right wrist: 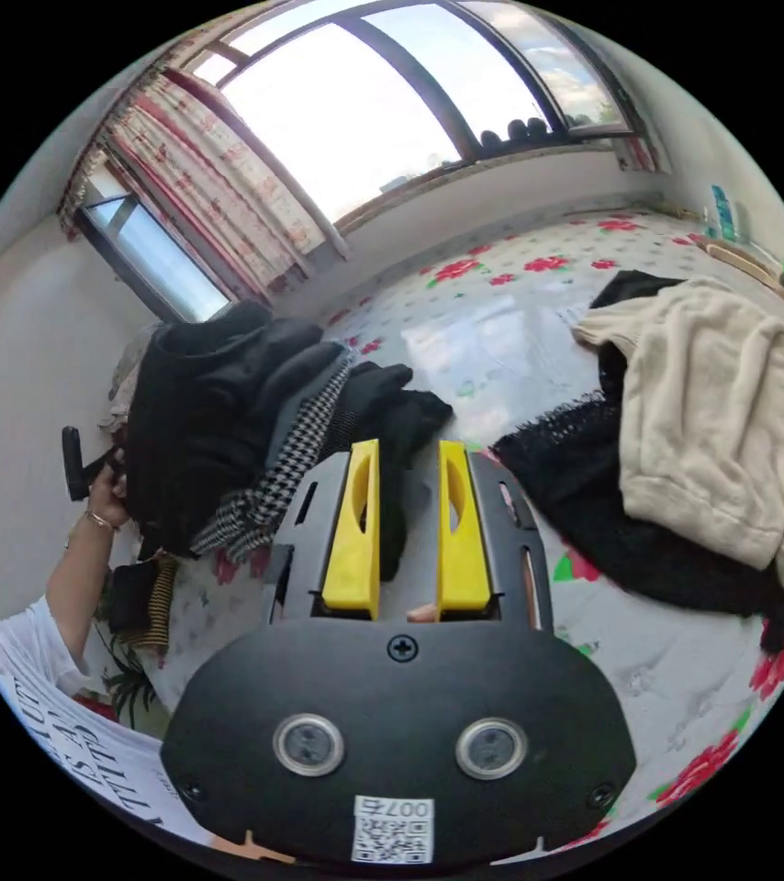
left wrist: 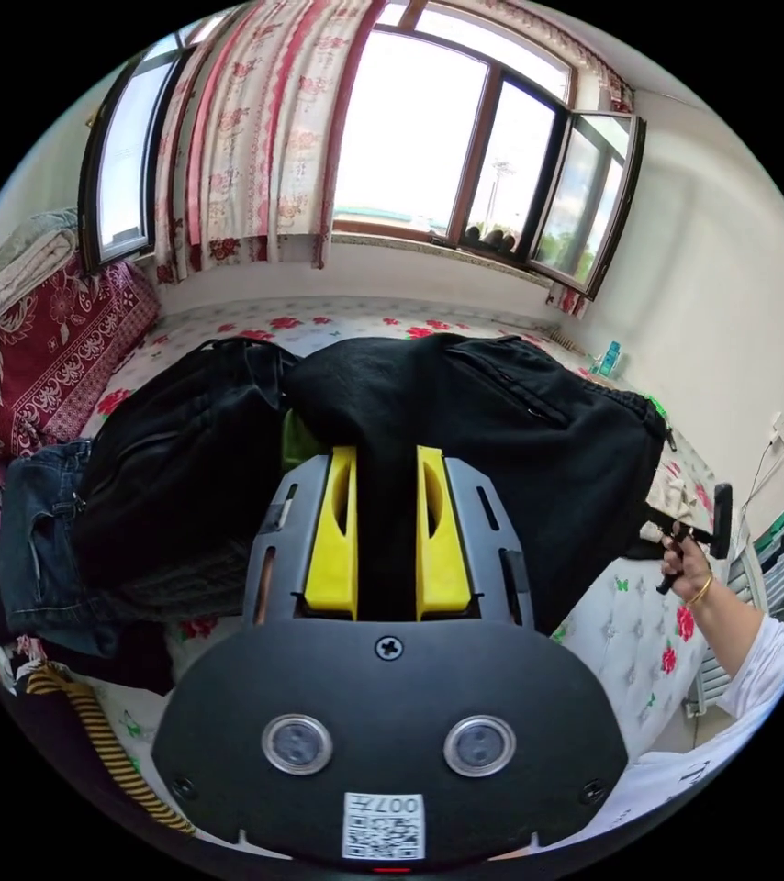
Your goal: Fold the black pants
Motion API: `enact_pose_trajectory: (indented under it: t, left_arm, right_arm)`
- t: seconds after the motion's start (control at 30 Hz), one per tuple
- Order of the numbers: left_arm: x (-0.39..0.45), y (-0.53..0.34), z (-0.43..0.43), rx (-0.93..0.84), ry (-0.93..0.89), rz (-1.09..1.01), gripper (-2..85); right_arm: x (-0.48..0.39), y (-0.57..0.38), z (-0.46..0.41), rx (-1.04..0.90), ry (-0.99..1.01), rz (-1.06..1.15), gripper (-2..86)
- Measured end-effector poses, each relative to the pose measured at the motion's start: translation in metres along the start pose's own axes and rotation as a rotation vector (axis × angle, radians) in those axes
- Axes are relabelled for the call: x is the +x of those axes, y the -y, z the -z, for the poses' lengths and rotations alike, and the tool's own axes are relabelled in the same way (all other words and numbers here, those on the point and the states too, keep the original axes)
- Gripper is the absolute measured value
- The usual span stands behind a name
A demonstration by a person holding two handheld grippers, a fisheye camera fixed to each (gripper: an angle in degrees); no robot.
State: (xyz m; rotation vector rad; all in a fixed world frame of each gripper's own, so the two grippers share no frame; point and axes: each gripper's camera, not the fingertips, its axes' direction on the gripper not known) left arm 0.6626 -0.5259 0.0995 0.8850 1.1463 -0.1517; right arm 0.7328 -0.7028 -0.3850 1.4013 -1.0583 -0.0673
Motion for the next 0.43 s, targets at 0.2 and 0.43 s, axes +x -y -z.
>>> enact_pose_trajectory:
  t: [0.2, 0.43]
  left_arm:
    - [0.009, -0.037, 0.044, 0.091, 0.093, 0.011, 8.6]
    - [0.043, -0.183, 0.045, -0.142, 0.249, -0.018, 6.9]
  right_arm:
    - [0.123, -0.049, 0.02, -0.145, -0.359, -0.097, 9.7]
    - [0.153, 0.001, -0.011, -0.244, -0.531, 0.056, 10.7]
